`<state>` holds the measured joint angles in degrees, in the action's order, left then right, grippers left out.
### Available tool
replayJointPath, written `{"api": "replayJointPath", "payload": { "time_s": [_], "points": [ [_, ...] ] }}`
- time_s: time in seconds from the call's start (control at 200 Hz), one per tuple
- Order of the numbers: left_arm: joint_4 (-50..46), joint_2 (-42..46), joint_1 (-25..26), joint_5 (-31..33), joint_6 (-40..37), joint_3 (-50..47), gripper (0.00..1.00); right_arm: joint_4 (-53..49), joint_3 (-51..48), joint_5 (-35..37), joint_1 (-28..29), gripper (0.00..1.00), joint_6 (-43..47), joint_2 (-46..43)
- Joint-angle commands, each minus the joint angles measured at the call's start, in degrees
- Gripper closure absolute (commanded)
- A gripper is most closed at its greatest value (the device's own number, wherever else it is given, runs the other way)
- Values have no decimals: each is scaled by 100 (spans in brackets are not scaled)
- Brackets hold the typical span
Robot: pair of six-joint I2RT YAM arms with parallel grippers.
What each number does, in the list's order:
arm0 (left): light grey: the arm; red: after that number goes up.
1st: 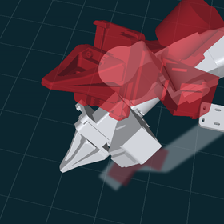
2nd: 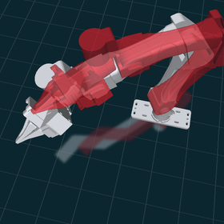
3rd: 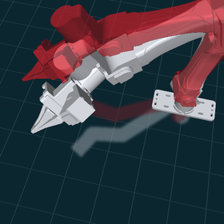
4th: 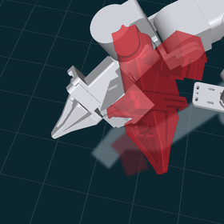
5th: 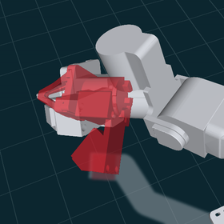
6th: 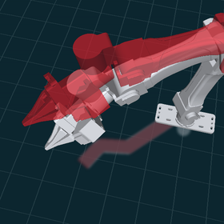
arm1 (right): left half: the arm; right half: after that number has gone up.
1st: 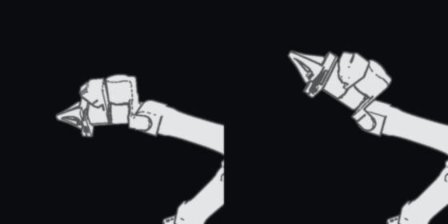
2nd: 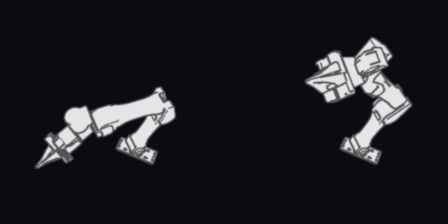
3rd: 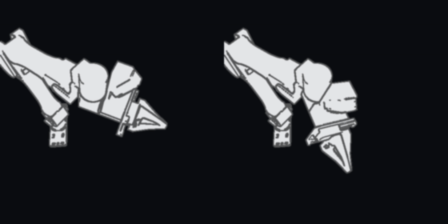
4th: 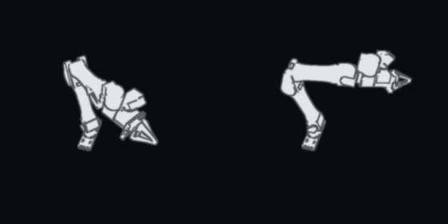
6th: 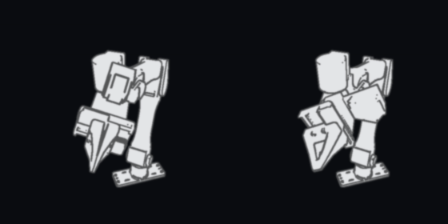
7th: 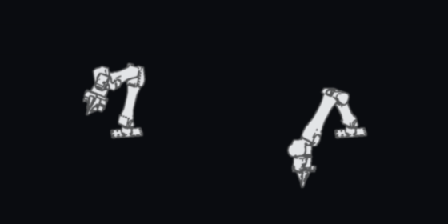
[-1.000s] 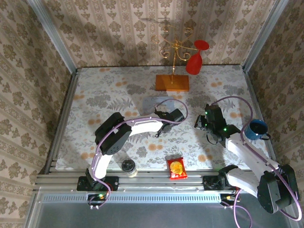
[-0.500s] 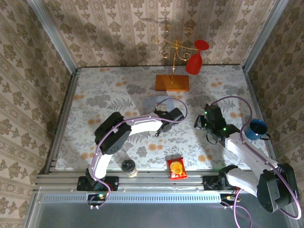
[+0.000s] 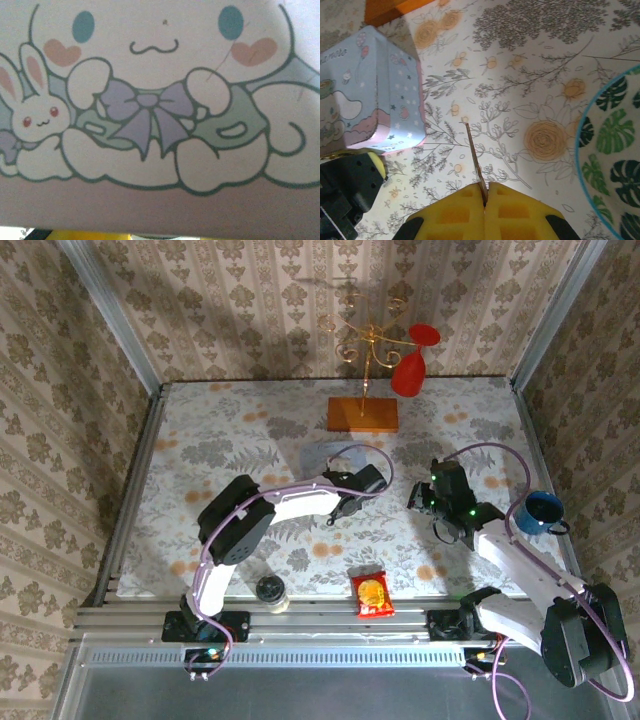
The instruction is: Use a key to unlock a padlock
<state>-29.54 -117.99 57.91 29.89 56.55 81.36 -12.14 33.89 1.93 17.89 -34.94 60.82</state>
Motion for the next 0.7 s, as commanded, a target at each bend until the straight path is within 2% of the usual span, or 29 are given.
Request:
{"api": "replayJointPath", "payload": {
  "time_s": [0.0,0.065,0.2,0.29,0.34,0.395,0.455,0.695],
  "points": [
    [-207,235,-138,-415,-26,1,89,410,-303,-408,-17,100,-159,-78],
    [-165,313,-196,-545,-69,-42,84,543,-405,-504,-15,100,-218,-96],
    [-102,347,-236,-656,-67,-104,88,613,-495,-537,-10,100,-293,-114],
    [-54,316,-254,-716,-98,-78,88,621,-502,-554,-6,100,-285,-97],
    [-21,258,-248,-717,-142,-64,82,632,-521,-569,-8,100,-294,-96],
    [-25,179,-249,-708,-153,-50,66,648,-530,-581,-12,100,-303,-96],
    [-17,105,-231,-689,-170,-59,60,638,-532,-591,-8,100,-303,-106],
    [-78,5,-149,-505,-184,-33,58,540,-532,-505,-8,100,-277,-175]
  ]
}}
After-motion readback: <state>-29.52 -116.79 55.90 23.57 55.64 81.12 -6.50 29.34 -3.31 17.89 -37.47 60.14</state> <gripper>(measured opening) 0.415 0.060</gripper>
